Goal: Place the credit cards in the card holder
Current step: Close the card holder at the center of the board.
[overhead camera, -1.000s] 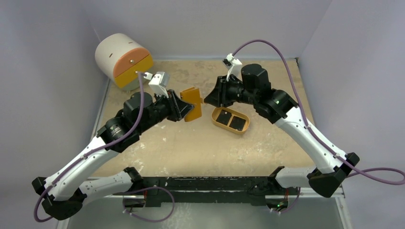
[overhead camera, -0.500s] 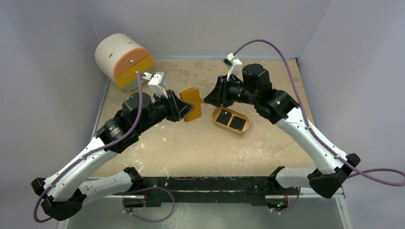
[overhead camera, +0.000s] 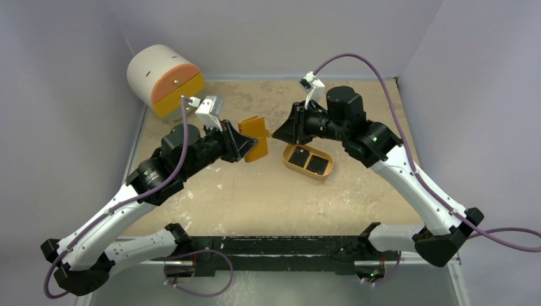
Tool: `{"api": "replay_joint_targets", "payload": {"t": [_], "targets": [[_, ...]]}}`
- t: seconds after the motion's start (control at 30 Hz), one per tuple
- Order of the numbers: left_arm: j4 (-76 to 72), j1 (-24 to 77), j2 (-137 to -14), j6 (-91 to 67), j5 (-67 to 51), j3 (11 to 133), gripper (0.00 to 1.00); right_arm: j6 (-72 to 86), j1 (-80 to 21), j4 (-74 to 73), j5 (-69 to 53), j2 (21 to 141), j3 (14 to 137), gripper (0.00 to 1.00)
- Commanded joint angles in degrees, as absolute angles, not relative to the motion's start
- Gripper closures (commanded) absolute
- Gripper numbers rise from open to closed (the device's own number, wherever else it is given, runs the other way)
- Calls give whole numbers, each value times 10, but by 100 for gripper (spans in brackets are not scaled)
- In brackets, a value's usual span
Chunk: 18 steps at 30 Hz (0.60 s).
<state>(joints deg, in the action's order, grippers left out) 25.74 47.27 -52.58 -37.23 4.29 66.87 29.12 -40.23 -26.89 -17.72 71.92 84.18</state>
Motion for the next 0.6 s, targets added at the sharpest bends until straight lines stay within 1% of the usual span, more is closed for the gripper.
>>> {"api": "replay_joint_targets", "payload": {"t": [0.0, 0.13, 0.33, 0.57], "targets": [[212, 471, -510, -367, 46, 683, 100, 292, -405, -250, -196, 712, 842, 74], [212, 471, -509, -368, 44, 683, 100, 292, -404, -247, -199, 713, 842, 79], [206, 471, -508, -372, 39, 683, 100, 293, -405, -241, -206, 714, 841, 82], [200, 471, -509, -377, 31, 683, 100, 295, -405, -238, -209, 715, 843, 82]]}}
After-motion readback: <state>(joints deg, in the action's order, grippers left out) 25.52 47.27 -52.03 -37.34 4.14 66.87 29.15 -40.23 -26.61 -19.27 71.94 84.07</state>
